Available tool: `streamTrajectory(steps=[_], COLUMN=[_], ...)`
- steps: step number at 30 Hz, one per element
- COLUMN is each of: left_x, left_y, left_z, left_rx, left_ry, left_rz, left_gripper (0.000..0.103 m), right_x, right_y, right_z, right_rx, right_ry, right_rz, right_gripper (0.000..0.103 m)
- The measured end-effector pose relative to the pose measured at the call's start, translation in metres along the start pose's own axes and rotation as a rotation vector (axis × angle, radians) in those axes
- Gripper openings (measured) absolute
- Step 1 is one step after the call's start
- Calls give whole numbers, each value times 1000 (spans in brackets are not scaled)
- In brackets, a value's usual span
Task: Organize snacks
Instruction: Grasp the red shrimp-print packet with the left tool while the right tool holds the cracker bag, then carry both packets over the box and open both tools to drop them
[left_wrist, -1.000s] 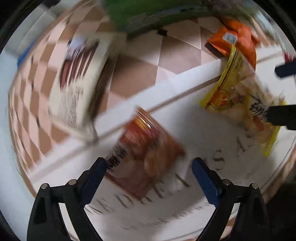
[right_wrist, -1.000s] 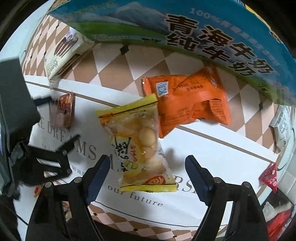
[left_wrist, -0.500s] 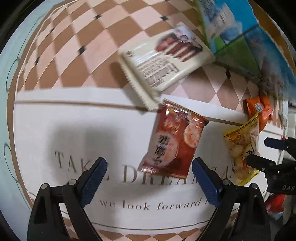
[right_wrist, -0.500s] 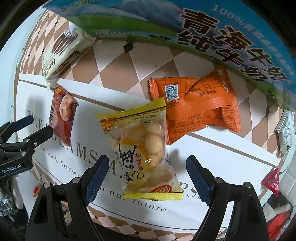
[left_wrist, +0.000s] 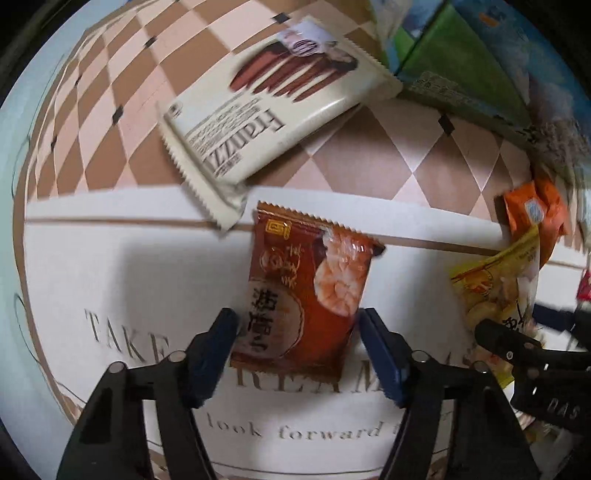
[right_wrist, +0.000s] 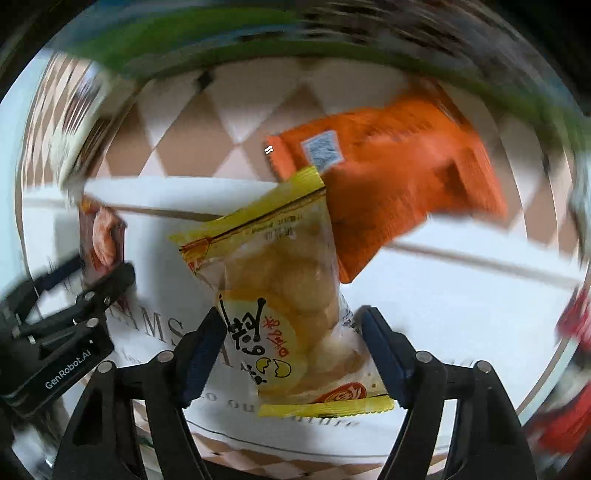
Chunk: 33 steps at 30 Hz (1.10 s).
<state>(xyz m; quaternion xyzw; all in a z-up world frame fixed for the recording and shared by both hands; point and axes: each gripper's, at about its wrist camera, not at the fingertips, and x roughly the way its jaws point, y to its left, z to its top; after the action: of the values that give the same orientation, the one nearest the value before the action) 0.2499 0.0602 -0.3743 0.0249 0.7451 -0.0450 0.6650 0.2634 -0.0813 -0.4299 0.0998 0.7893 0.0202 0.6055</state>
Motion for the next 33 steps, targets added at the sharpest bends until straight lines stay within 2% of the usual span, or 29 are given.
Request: streamTrajectory(steps=[3, 5, 8, 11, 13, 14, 16, 19, 24, 33], left_x=[1, 2, -3, -8, -9, -13, -15, -19, -29, -68], left_y=[1, 1, 6, 3, -11, -16, -21, -29, -35, -40], left_z=[-2, -2, -3, 3, 6, 2, -5, -18, -29, -39], left_rx=[-8, -10, -17, -14, -6, -5, -6, -12, -26, 3], left_ry=[-1, -1, -3, -27, -39, -41, -47, -57, -75, -138], left_rz=[14, 19, 18, 26, 42, 46, 46, 32, 15, -22], left_gripper=[66, 67, 66, 56, 54, 54, 53, 53, 53, 53], right_x=[2, 4, 12, 16, 14, 13, 9, 5, -3, -44], right_y=[-10, -6, 8, 26, 34, 37, 40, 34, 28, -14], right_z=[-4, -4, -8, -14, -19, -23, -30, -45, -58, -74], right_rx=[91, 82, 22, -37, -55, -60, -52, -47, -45, -18], right_ry=[9, 18, 28, 3, -46, -65, -88, -115, -144, -207], right_rz=[80, 91, 33, -67, -123, -123, -99, -81, -55, 74], right_gripper=[77, 79, 84, 83, 71, 68, 51, 42, 36, 35])
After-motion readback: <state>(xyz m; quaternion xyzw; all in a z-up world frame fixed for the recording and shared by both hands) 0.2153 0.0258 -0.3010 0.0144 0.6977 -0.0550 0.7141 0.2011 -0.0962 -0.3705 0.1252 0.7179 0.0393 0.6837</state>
